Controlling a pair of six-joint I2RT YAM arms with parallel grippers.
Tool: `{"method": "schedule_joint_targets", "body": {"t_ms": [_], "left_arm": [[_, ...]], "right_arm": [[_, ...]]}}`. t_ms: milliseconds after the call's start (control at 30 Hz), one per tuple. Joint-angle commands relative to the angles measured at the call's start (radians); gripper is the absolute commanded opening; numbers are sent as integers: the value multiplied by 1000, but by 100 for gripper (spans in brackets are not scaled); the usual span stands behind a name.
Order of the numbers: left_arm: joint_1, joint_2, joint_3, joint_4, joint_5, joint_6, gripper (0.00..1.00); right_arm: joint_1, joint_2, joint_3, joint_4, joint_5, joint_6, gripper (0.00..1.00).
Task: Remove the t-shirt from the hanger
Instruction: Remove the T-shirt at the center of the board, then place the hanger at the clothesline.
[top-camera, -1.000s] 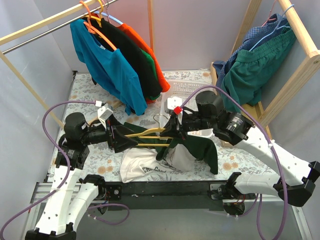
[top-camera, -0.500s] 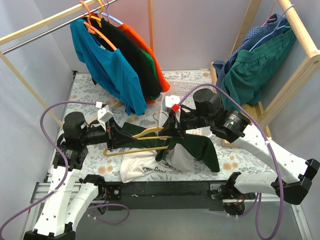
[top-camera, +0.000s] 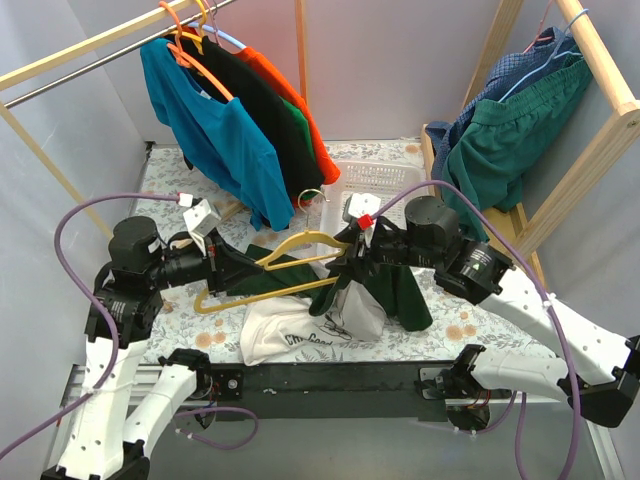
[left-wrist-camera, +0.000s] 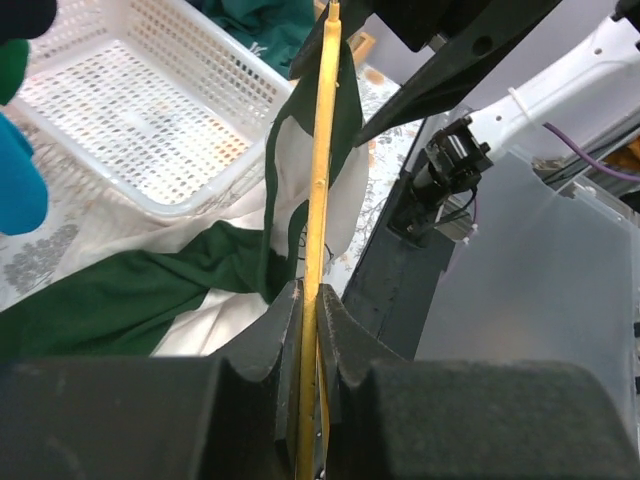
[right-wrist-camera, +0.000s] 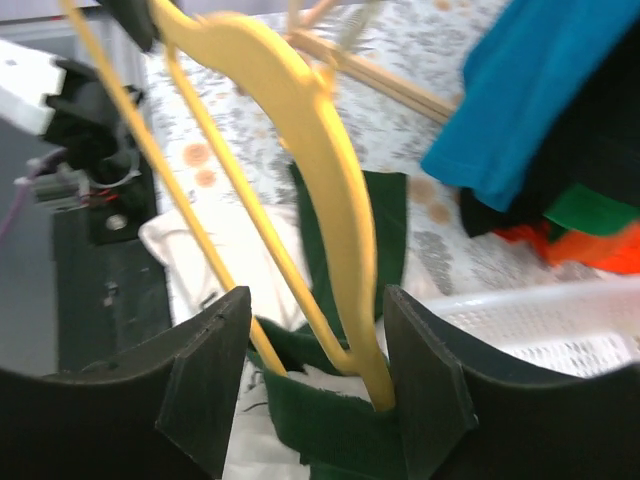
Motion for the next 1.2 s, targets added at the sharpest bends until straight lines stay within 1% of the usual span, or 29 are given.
{"method": "schedule_joint_targets", "body": {"t_ms": [0, 67, 200, 300, 433, 500, 567, 667, 833, 1000, 1067, 1100, 1167], "left_arm": [[16, 11, 145, -70, -162, 41, 0], [16, 2, 162, -93, -194, 59, 0], [16, -35, 168, -124, -223, 84, 0], [18, -52, 193, -156, -260, 105, 0], [6, -73, 226, -184, -321, 134, 0], [1, -78, 232, -202, -395, 156, 0], [-11, -78, 233, -210, -444, 159, 0], [-17, -93, 237, -195, -488, 144, 0], [-22, -156, 286, -156, -550, 134, 0], [-23, -240, 334, -55, -706, 72, 0], [-23, -245, 364, -49, -725, 58, 0], [-23, -241, 372, -47, -764, 44, 0], [-23, -239, 398, -52, -791, 36, 0]], "right_arm": [[6, -87, -93, 42, 220, 50, 63], [5, -113, -148, 61, 276, 61, 63], [-6, -164, -209, 55, 444, 73, 63], [-27, -185, -240, 53, 521, 76, 63], [-64, -184, -268, 41, 558, 102, 63], [-83, -194, -294, 50, 569, 134, 64], [-104, -205, -308, 72, 561, 153, 64], [-126, -213, -311, 76, 502, 159, 64], [-126, -193, -302, 76, 479, 171, 64], [-127, -181, -311, 102, 431, 177, 63], [-127, -178, -315, 111, 420, 177, 64], [-127, -171, -315, 115, 406, 201, 64], [-127, -167, -315, 119, 397, 208, 63]]}}
